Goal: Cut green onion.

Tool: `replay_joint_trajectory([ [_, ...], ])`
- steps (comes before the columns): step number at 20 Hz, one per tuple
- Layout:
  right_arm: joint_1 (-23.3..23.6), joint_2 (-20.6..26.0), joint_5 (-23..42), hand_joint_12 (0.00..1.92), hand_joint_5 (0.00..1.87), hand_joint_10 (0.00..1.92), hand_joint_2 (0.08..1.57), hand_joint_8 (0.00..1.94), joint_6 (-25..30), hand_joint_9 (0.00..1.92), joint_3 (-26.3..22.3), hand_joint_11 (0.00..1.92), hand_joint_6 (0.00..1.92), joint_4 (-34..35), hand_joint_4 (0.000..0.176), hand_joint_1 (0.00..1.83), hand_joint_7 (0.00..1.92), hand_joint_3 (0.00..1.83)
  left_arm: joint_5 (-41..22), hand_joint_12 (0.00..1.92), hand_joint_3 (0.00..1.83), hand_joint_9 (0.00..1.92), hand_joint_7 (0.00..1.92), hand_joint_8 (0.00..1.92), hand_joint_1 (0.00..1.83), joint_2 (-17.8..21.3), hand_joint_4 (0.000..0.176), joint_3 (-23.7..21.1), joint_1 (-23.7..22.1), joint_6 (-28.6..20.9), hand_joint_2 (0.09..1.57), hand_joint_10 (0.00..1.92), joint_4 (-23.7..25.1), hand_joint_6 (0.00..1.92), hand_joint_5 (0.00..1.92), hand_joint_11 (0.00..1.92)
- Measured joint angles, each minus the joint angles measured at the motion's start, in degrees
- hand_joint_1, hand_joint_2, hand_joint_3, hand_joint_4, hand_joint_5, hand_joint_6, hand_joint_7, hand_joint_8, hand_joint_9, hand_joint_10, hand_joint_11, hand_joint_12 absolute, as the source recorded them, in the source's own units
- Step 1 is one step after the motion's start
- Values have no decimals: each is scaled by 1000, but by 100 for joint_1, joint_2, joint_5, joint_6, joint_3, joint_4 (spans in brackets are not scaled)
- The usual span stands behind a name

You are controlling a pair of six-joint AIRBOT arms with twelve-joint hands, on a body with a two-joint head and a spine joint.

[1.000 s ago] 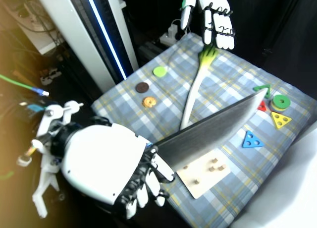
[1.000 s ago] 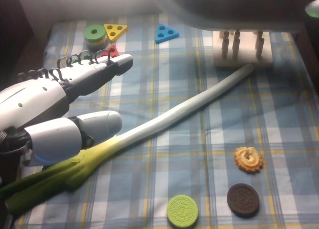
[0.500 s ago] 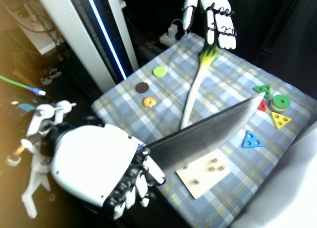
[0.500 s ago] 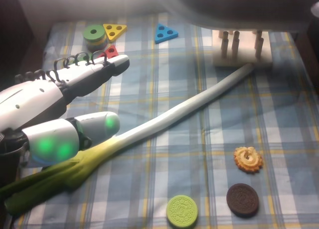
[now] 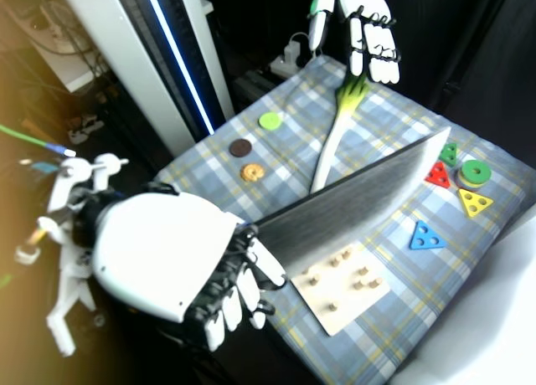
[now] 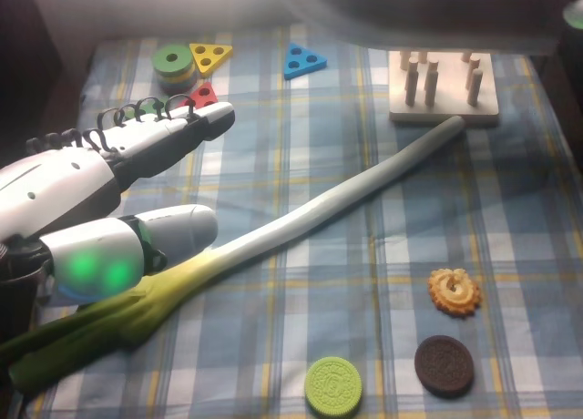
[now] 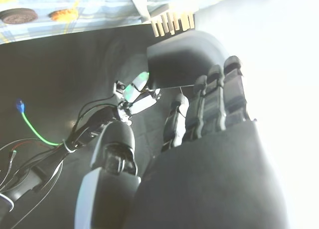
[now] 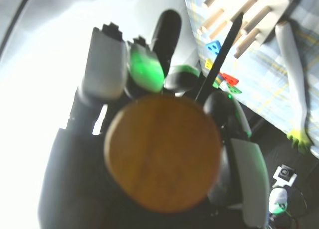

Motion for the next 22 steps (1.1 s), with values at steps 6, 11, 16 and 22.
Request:
replay_joint_trajectory([
  [6,0,-31,-120,1921,779,1921,1549,1941,2,1349,2,1484,1921,-149,39,168,1160,0,0,0,0,0,0,0,0,0,176,0,0,0,1323,0,-2,0,0,0],
  [11,-26,-85,-166,1921,721,1921,1553,1941,9,1290,15,1444,1921,-142,77,98,1092,0,-2,0,0,0,0,0,0,-4,176,0,0,-4,1325,0,-4,0,0,0],
  [16,-210,-101,-109,1921,584,1921,1555,1941,98,1247,13,1399,1921,-83,89,95,1033,0,-2,0,3,0,0,0,0,-7,176,0,0,-24,1333,0,-4,0,0,0],
  [22,-317,-94,-79,1921,742,1921,1562,1941,131,1286,28,1426,1921,-83,86,31,1102,0,-2,0,5,0,0,0,0,-7,176,0,0,-31,1338,0,-4,0,0,0],
])
